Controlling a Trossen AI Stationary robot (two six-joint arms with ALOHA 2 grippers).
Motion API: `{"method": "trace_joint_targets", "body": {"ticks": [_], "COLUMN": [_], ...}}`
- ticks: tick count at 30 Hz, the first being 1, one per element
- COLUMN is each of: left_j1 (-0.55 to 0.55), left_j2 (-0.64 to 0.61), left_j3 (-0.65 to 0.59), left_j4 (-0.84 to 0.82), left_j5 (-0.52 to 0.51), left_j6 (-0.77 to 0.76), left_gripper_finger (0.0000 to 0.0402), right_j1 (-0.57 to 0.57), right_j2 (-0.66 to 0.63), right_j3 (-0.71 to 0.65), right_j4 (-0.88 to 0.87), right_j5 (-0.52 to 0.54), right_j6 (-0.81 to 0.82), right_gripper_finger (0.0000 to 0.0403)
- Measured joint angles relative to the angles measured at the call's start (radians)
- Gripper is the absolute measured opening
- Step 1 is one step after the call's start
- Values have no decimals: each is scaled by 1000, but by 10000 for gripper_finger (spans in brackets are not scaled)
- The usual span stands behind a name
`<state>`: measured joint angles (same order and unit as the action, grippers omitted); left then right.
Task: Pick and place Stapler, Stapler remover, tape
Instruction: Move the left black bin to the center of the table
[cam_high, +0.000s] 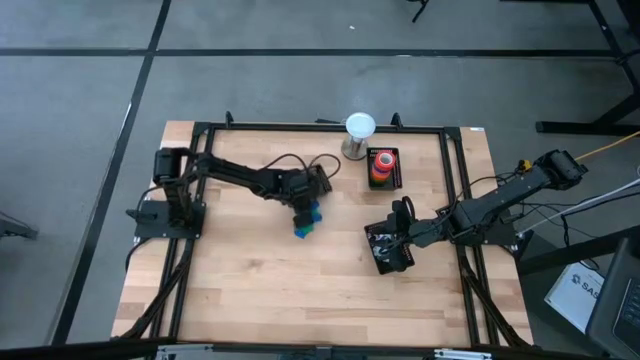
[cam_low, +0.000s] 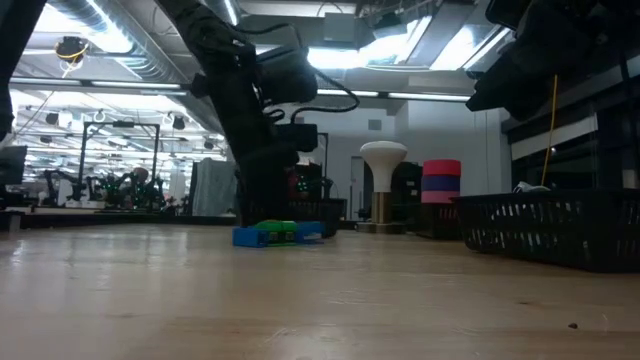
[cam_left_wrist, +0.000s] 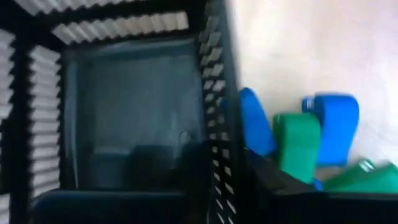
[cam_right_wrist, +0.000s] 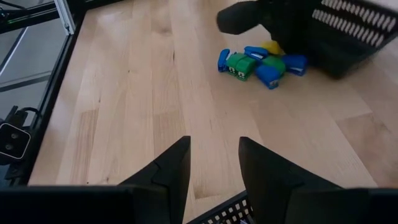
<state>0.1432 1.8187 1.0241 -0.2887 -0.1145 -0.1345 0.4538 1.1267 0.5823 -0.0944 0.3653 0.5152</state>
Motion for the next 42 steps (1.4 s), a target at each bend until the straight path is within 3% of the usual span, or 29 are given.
{"method": "trace_joint_targets", "body": {"ticks": [4,21,31,35,42], "left_j1": [-32,-244,-343,-363,-379], "left_j2": [-2,-6,-76,-164,-261], "left_j3": [0,4,-6,-5,-38], "left_j4": [-7,-156,-208,-230,-223], "left_j5": [45,142,144,143,12], "left_j6": [91,511,395,374,379], "left_gripper_finger": [7,3,3,3,3], "right_j1": [0,0,0,9,11], "right_j2": [0,0,0,0,-78], "right_j3": [0,0,0,-1,-34], "right_j4": [0,0,0,-10,33], "right_j5": [0,-1,-9,-47,-26], "right_j6": [0,2,4,-96,-209], "right_gripper_finger": [140,140,140,140,140]}}
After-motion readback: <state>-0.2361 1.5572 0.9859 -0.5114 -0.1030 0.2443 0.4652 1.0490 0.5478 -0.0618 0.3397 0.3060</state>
